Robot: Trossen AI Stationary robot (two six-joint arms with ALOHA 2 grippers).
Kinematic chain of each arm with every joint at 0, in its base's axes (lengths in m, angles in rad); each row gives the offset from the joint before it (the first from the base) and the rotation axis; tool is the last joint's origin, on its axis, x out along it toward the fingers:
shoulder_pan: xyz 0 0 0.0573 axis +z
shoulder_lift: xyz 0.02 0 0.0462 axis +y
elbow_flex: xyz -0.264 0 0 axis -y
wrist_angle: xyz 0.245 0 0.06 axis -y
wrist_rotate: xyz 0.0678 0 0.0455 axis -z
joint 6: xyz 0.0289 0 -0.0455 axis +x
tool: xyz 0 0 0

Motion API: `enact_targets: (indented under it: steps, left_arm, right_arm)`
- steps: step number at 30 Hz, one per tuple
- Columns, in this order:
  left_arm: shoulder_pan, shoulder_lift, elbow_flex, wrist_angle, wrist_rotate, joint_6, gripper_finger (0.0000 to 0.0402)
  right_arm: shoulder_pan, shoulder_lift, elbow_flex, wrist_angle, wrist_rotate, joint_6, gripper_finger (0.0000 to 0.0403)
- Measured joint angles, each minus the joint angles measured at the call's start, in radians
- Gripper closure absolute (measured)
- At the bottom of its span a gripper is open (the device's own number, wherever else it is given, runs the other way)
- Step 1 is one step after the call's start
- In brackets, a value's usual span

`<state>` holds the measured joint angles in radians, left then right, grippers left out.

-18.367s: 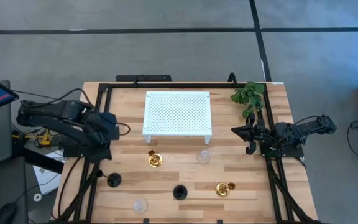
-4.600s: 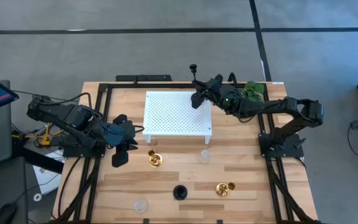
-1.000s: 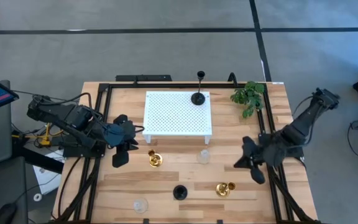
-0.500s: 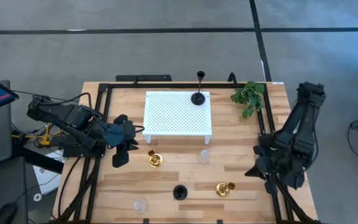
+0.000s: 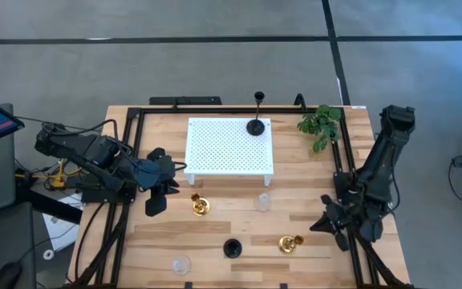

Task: Pick & Place candle stick holders
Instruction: Put the right golden candle holder on the shelf

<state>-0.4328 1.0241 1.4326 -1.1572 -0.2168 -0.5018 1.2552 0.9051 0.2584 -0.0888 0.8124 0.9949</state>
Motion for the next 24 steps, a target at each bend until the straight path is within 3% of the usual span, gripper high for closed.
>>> enact_targets:
  steps: [7, 14, 24]
  left_arm:
    - [0.000, 0.000, 0.000, 0.000, 0.000, 0.000, 0.0321]
    - [0.000, 0.000, 0.000, 0.000, 0.000, 0.000, 0.0321]
    - [0.000, 0.000, 0.000, 0.007, 0.000, 0.000, 0.0321]
  right_arm:
    - [-0.011, 0.000, -0.103, 0.231, -0.052, 0.002, 0.0403]
    - [-0.100, 0.087, -0.113, 0.315, -0.093, -0.004, 0.0395]
    - [-0.220, 0.377, -0.112, 0.631, -0.245, -0.134, 0.0269]
